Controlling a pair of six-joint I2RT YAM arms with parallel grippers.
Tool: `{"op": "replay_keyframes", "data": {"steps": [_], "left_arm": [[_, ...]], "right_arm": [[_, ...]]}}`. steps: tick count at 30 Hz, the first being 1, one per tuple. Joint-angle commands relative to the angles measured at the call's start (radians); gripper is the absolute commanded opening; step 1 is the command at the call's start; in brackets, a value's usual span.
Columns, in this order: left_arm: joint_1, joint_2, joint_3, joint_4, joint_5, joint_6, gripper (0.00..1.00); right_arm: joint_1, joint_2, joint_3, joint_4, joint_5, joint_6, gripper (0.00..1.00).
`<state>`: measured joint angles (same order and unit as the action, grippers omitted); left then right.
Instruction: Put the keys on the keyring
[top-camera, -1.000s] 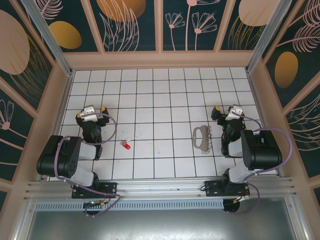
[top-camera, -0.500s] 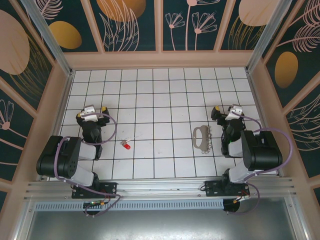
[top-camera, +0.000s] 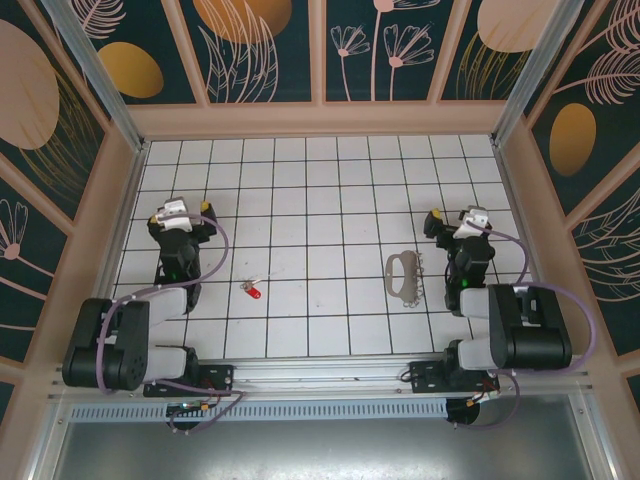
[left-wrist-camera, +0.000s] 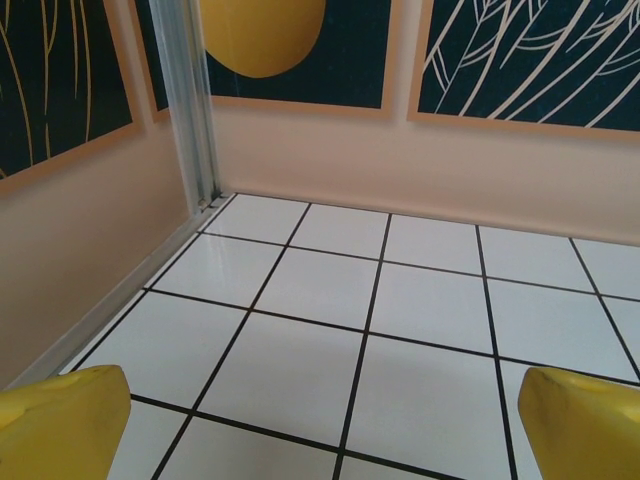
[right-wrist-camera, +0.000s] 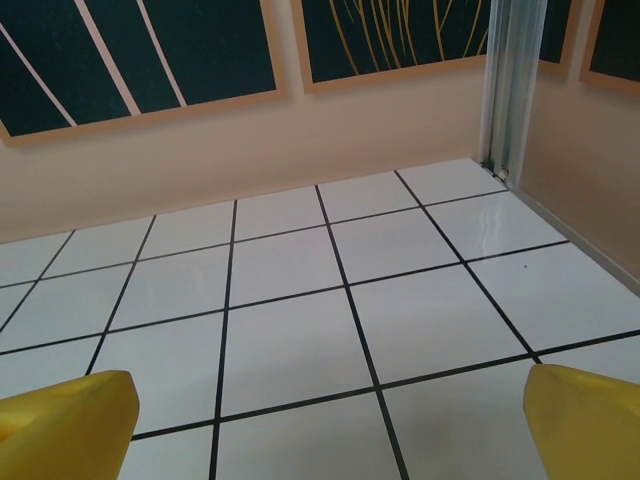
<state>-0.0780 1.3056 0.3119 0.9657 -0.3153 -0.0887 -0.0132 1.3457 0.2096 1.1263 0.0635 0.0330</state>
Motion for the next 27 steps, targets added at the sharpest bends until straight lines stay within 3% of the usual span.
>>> {"op": "replay_keyframes", "data": {"steps": [1, 9, 13, 18, 24, 27], "left_arm": [[0.007, -0.063, 0.058, -0.142, 0.04, -0.04, 0.99], [0.007, -0.214, 0.177, -0.412, 0.301, -0.211, 0.99], [0.007, -0.274, 0.219, -0.509, 0.474, -0.374, 0.99], [0.003, -0.305, 0.286, -0.696, 0.658, -0.448, 0.99], [-0.079, -0.397, 0.285, -0.765, 0.692, -0.454, 0.99], [-0.102, -0.363, 0.298, -0.789, 0.74, -0.482, 0.99]], "right_arm": [[0.01, -0.086, 0.059, -0.153, 0.015, 0.033, 0.99], [0.074, -0.291, 0.157, -0.494, -0.033, 0.121, 0.99], [0.106, -0.304, 0.279, -0.785, -0.086, 0.176, 0.99], [0.178, -0.321, 0.312, -0.936, -0.118, 0.211, 0.99], [0.251, -0.326, 0.315, -1.091, -0.121, 0.267, 0.99], [0.281, -0.322, 0.316, -1.168, -0.116, 0.292, 0.99]]}}
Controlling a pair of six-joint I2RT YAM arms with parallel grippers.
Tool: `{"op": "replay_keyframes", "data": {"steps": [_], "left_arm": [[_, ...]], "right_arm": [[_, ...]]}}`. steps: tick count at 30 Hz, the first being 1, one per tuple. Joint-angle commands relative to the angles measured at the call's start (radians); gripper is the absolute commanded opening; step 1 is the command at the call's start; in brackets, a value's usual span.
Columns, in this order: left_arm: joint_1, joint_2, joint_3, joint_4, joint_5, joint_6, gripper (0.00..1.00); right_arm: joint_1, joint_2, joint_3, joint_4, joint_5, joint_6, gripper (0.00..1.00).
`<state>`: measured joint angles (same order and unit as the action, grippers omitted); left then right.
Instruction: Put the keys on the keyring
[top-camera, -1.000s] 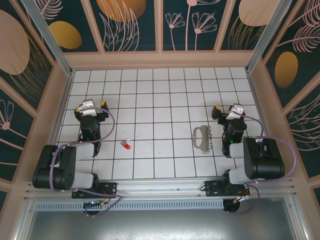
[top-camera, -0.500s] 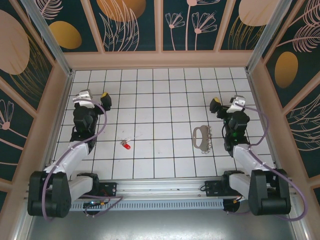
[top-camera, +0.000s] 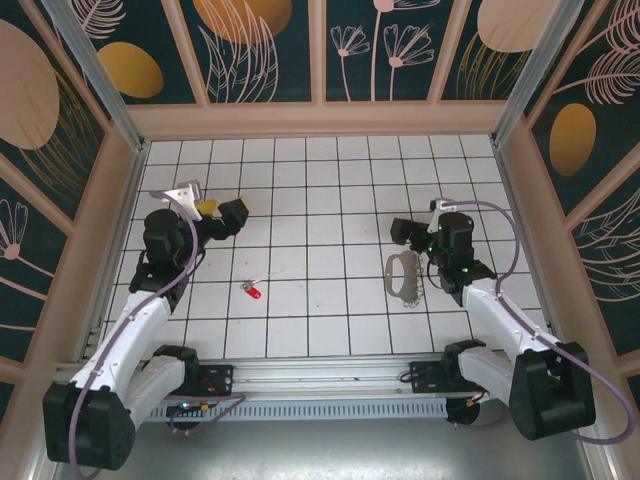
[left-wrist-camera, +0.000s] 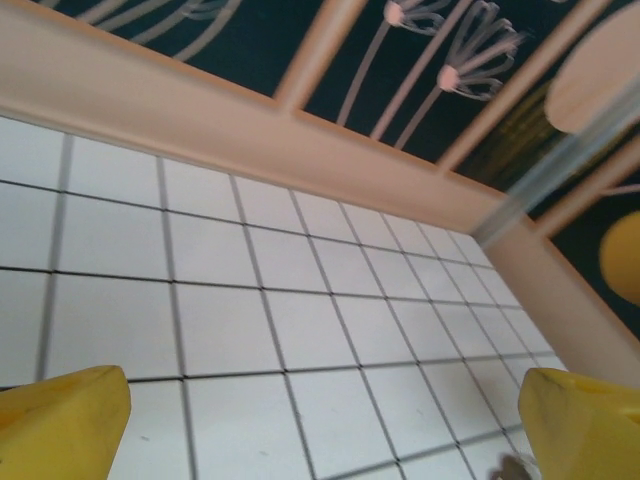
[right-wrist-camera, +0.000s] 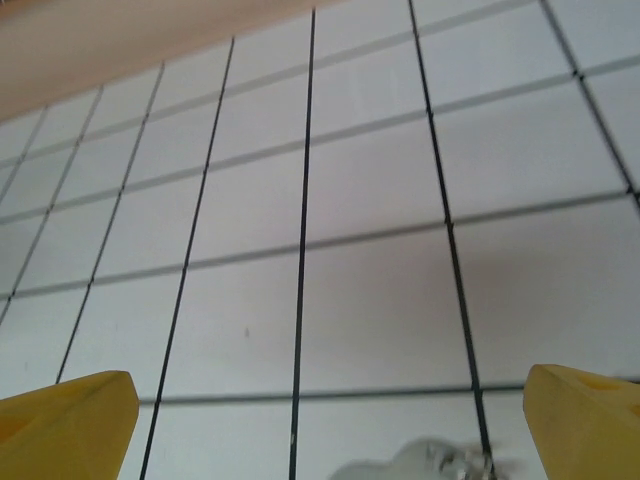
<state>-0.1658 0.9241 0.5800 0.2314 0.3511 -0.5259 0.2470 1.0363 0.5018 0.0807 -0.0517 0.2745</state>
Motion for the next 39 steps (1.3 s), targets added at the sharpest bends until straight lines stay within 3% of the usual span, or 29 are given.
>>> {"op": "replay_keyframes", "data": {"steps": [1, 9, 21, 39], "left_arm": [[-0.023, 0.039, 0.033, -0.055, 0.104, -0.053, 0.99], [-0.1, 0.077, -0.011, 0.014, 0.135, -0.099, 0.99], [-0.159, 0.122, -0.001, 0.072, 0.165, -0.109, 0.98], [-0.163, 0.091, -0.009, 0.044, 0.14, -0.103, 0.99]], "right_arm": [[0.029, -0.014, 0.026, -0.156, 0.001, 0.061, 0.99], [0.065, 0.002, 0.102, -0.419, 0.12, 0.132, 0.98], [0.048, 0.151, 0.08, -0.402, 0.161, 0.201, 0.94], [0.09, 0.285, 0.087, -0.324, 0.07, 0.251, 0.85]]}}
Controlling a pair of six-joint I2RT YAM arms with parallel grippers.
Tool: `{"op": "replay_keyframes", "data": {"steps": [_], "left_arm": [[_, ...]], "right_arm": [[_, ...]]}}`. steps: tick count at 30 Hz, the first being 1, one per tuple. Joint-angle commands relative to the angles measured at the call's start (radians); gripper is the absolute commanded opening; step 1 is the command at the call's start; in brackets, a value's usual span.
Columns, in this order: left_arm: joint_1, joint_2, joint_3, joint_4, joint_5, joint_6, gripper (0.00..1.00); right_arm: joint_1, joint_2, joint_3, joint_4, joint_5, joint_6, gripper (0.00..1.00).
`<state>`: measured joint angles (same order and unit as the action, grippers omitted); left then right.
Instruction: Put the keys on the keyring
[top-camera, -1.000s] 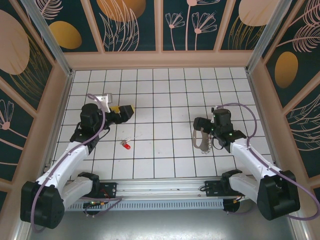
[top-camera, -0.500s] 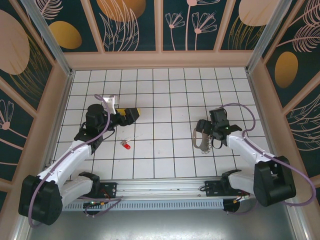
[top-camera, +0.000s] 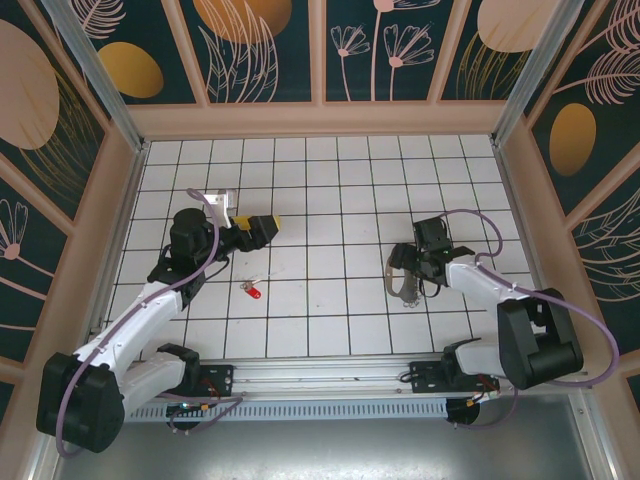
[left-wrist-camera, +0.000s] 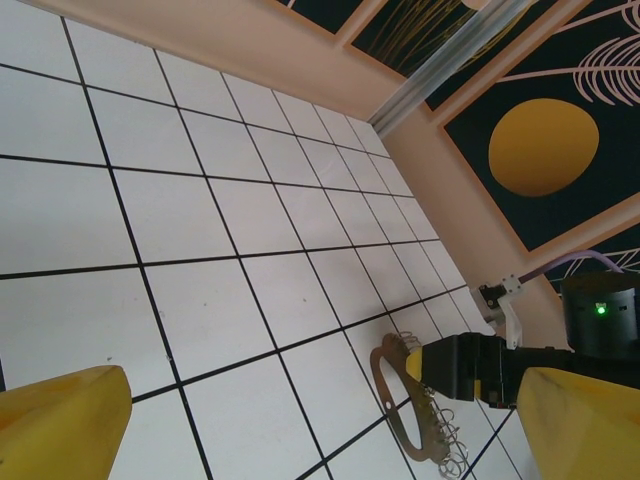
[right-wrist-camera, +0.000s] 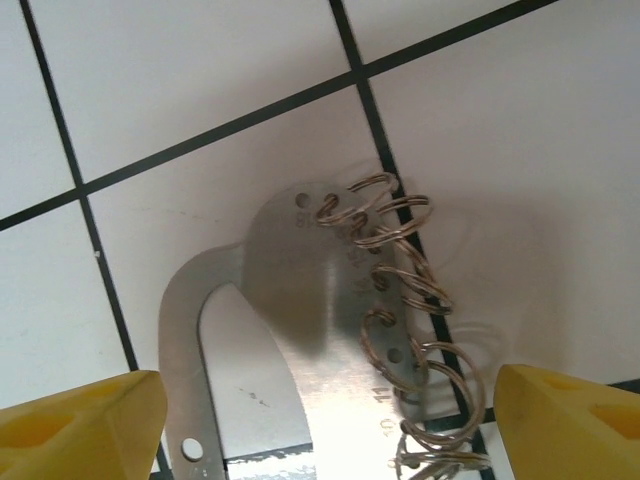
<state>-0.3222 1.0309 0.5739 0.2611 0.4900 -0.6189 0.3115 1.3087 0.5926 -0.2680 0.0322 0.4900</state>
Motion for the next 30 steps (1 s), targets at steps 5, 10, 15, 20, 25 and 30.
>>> {"op": "replay_keyframes", "data": {"steps": [5, 10, 15, 20, 25, 30], "left_arm": [[-0.006, -0.035, 0.001, -0.011, -0.02, -0.001, 0.98], [-0.006, -0.034, 0.012, -0.034, -0.025, 0.008, 0.99], [-0.006, -0.019, 0.011, -0.045, -0.042, 0.01, 0.98], [-0.007, -0.004, 0.014, -0.062, -0.051, 0.018, 0.98], [-0.007, 0.018, 0.017, -0.065, -0.052, 0.022, 0.96], [-0.006, 0.048, 0.023, -0.062, -0.051, 0.022, 0.95]], "right_arm": [[0.094, 0.022, -0.029, 0.059, -0.07, 0.089, 0.85], [0.181, 0.036, -0.028, 0.11, -0.072, 0.164, 0.85], [0.297, 0.07, -0.01, 0.196, -0.108, 0.262, 0.84], [0.385, 0.097, 0.066, 0.174, -0.084, 0.272, 0.84], [0.397, 0.042, 0.126, 0.059, -0.032, 0.234, 0.84], [0.361, -0.008, 0.197, -0.091, 0.058, 0.128, 0.85]]}}
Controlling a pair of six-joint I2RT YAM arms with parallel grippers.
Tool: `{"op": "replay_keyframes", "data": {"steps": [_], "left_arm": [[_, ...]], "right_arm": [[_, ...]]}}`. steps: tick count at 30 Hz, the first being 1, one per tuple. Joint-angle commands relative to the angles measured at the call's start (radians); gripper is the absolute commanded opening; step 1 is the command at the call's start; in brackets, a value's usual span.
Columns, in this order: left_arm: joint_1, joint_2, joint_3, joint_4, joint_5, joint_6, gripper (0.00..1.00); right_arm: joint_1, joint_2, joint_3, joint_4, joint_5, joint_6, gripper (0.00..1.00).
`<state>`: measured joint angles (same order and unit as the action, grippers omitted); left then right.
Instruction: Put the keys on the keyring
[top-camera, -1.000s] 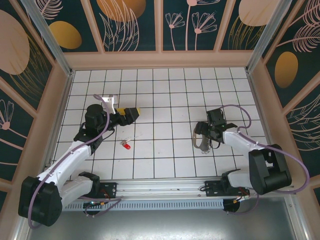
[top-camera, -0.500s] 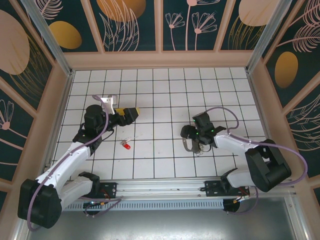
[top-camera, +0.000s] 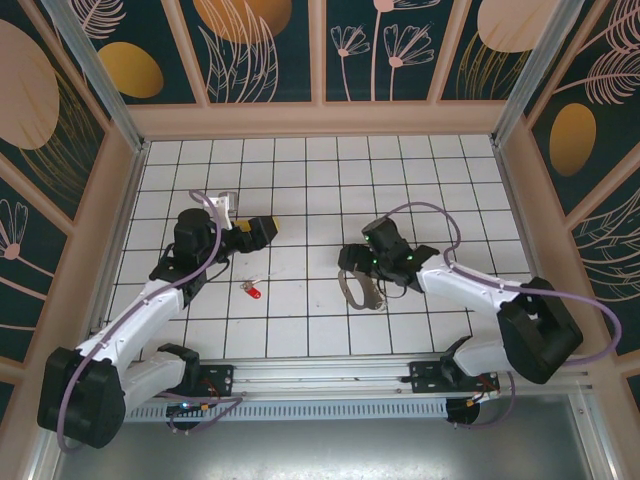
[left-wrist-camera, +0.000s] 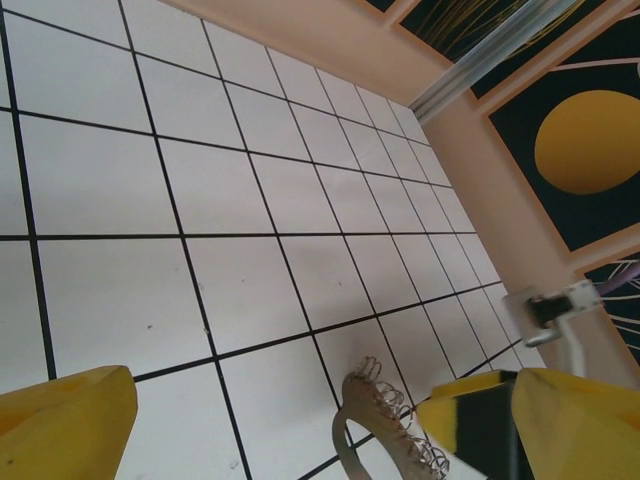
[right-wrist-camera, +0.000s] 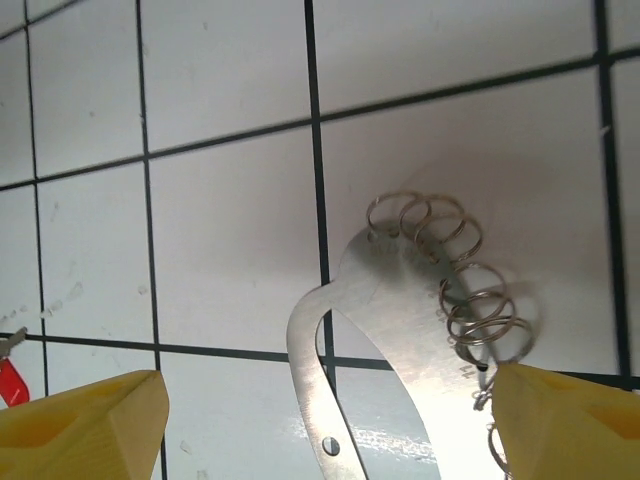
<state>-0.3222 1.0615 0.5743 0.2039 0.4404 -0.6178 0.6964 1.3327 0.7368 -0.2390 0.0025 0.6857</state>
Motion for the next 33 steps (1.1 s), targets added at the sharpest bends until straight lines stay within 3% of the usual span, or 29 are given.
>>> {"op": "replay_keyframes", "data": {"steps": [1, 6, 8, 11, 17, 19, 24, 33], "left_arm": [[-0.006, 0.025, 0.026, -0.007, 0.001, 0.021, 0.95], [-0.006, 0.05, 0.043, -0.023, 0.007, 0.025, 0.91], [-0.01, 0.057, 0.053, -0.038, 0.007, 0.035, 0.87], [-0.026, 0.074, 0.067, -0.059, 0.013, 0.056, 0.75], [-0.168, 0.202, 0.153, -0.097, 0.0, 0.107, 0.6], [-0.221, 0.265, 0.19, -0.093, -0.01, 0.114, 0.57], [-0.321, 0.443, 0.297, -0.063, -0.025, 0.132, 0.5], [-0.424, 0.688, 0.484, -0.081, -0.048, 0.217, 0.39]], "right_arm": [[-0.04, -0.028, 0.064, -0.133, 0.092, -0.096, 0.85], [-0.135, 0.059, 0.14, -0.154, 0.062, -0.247, 0.82], [-0.143, 0.098, 0.157, -0.147, 0.031, -0.304, 0.77], [-0.206, 0.147, 0.175, -0.123, -0.048, -0.381, 0.73], [-0.319, 0.132, 0.11, 0.001, -0.237, -0.388, 0.6], [-0.373, 0.086, 0.038, 0.077, -0.303, -0.352, 0.61], [-0.48, -0.043, -0.123, 0.223, -0.361, -0.285, 0.74], [-0.533, -0.124, -0.245, 0.33, -0.379, -0.28, 0.82]]}}
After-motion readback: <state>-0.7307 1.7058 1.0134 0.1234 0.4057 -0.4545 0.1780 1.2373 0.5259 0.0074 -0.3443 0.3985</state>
